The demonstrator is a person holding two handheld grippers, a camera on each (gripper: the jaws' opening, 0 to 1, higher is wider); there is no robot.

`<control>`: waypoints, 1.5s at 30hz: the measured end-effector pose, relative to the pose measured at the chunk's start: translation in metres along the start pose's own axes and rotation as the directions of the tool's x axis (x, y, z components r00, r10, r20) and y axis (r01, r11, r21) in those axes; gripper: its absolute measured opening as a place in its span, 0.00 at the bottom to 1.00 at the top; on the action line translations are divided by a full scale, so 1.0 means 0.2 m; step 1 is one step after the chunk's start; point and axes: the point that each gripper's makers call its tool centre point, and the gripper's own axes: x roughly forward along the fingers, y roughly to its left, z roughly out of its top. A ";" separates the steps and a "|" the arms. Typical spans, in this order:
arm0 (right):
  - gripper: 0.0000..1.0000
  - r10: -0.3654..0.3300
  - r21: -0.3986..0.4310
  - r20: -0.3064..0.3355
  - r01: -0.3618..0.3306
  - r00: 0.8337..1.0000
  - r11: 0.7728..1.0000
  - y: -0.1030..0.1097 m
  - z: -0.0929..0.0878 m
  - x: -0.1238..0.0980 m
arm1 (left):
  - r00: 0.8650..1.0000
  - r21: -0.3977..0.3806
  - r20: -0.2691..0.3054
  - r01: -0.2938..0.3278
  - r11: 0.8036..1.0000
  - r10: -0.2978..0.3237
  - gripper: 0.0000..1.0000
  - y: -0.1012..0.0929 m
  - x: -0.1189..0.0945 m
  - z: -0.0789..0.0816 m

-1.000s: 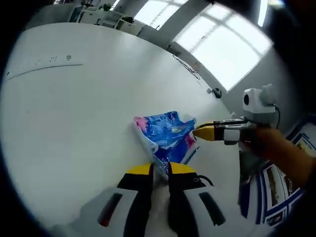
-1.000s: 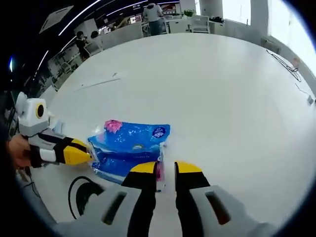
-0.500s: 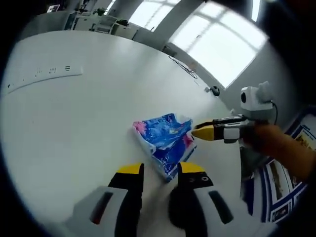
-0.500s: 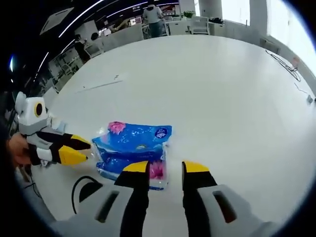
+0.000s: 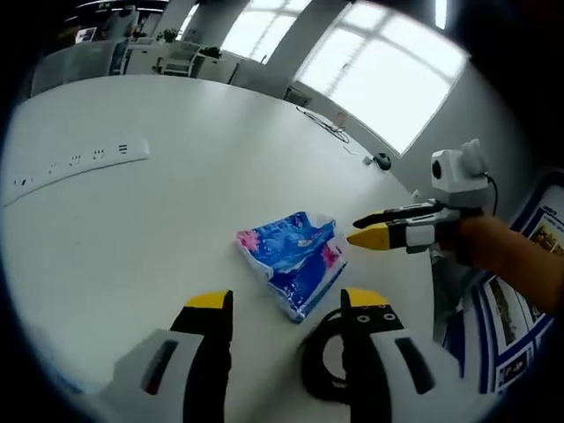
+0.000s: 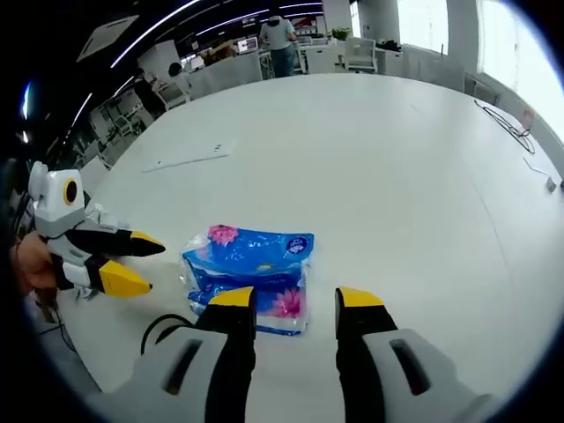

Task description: Arrange the tabletop items into an orderly group along one side of the table until the central work area is clear of visible clutter.

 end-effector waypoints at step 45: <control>0.58 0.123 -0.121 0.134 -0.107 0.983 0.987 0.43 0.16 -0.30 | 0.979 0.038 0.129 -0.163 0.986 0.157 0.82 0.04 -0.61 0.07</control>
